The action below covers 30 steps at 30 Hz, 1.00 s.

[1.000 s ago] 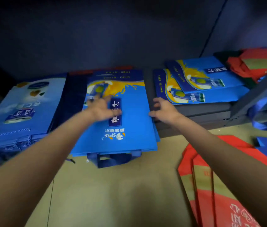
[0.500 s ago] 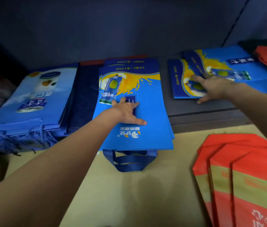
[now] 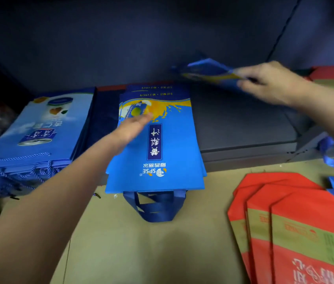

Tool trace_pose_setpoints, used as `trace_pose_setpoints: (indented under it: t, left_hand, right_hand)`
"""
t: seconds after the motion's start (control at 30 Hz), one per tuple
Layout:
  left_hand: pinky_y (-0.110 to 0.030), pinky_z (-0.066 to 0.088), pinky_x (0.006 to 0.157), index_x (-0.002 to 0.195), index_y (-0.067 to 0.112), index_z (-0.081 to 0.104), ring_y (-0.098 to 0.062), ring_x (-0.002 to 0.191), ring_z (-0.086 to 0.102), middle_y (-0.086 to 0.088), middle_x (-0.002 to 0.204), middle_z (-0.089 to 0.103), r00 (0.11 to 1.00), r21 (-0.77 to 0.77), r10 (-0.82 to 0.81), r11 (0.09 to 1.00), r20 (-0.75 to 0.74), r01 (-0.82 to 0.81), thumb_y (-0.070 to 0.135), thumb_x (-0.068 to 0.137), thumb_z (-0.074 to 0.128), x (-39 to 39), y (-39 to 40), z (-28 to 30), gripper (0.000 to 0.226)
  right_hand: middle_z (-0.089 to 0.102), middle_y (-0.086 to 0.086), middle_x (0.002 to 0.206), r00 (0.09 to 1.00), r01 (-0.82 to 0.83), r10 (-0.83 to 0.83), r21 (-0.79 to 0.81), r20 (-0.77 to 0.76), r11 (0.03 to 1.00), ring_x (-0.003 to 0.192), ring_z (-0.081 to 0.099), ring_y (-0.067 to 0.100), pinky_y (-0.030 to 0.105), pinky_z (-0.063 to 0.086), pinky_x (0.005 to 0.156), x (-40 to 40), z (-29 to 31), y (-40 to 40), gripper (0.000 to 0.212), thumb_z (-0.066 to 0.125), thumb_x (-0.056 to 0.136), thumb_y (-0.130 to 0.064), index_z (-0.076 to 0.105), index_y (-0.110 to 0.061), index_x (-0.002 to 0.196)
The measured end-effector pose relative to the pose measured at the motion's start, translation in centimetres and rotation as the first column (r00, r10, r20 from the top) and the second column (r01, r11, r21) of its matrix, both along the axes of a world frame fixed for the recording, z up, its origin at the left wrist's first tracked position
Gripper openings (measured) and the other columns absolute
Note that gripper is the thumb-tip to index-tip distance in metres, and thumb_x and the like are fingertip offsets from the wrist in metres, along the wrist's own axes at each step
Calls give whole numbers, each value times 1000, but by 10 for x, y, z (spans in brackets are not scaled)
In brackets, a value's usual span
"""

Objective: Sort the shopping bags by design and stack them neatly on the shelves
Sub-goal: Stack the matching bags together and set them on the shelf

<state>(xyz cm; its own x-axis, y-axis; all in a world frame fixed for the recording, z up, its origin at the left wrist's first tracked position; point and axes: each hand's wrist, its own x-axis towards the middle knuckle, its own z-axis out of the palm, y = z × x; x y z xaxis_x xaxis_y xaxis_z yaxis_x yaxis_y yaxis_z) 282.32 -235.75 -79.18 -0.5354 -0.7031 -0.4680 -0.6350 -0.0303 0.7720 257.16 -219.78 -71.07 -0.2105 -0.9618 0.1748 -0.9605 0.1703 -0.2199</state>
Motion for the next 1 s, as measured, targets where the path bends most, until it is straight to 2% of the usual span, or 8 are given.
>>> trace_pose_setpoints:
  t: [0.1,0.2,0.3,0.4,0.53,0.67,0.83,1.0]
  left_hand:
    - [-41,31,97,128,28,43,-20,111,45,1,121,46,925,200,324,937,-197,-286,52,97,31,28,-13,15,41]
    - [-23,40,79,136,19,40,-16,103,44,2,116,45,947,77,275,961,-165,-266,43,99,34,46,-11,13,44]
    - [-27,42,76,135,11,45,-23,101,51,-10,120,55,996,-297,90,951,1,-86,32,97,47,41,-6,3,43]
    - [-30,34,96,141,10,38,-33,123,45,-17,138,45,989,-501,-42,859,142,108,22,93,55,21,3,-2,52]
    - [-38,39,101,146,17,23,-32,125,43,-11,142,40,993,-143,60,989,102,-45,35,78,65,-5,21,-11,82]
    - [-47,46,95,140,22,23,-32,111,56,-9,132,51,951,63,307,950,-32,-305,34,68,68,-3,33,-22,86]
    - [-39,47,83,139,13,30,-27,112,57,-14,128,55,889,155,440,894,-125,-420,5,91,57,3,42,-21,56]
    - [-22,45,46,135,13,36,-7,61,50,-1,89,62,831,125,497,868,-250,-481,0,93,50,8,39,-20,47]
  right_hand:
    - [63,10,120,942,-336,329,124,72,934,110,60,27,31,45,94,57,-36,17,46,62,84,-17,55,-15,130]
    - [52,0,133,929,-335,248,341,274,878,123,47,16,17,32,95,86,-80,42,68,73,80,-27,42,-17,139]
    - [50,6,137,909,58,-140,214,393,975,126,46,22,19,28,97,73,-106,57,59,71,82,-24,47,-15,135]
    - [51,18,131,661,530,-547,197,513,825,119,49,32,35,35,101,56,-126,61,47,66,86,-17,51,-6,128]
    - [44,17,135,353,649,-674,349,649,676,113,51,31,44,41,99,54,-136,54,59,68,84,-27,41,-9,133]
    - [30,9,143,25,651,-522,382,852,655,102,45,21,39,49,90,68,-130,25,77,68,85,-20,21,-15,145]
    - [35,14,137,-100,755,-459,368,883,543,77,57,26,34,52,72,84,-134,-7,83,68,82,-1,20,-22,146]
    - [41,-1,86,-99,800,-244,223,965,558,54,40,11,21,41,55,86,-110,5,82,60,82,9,23,-27,145]
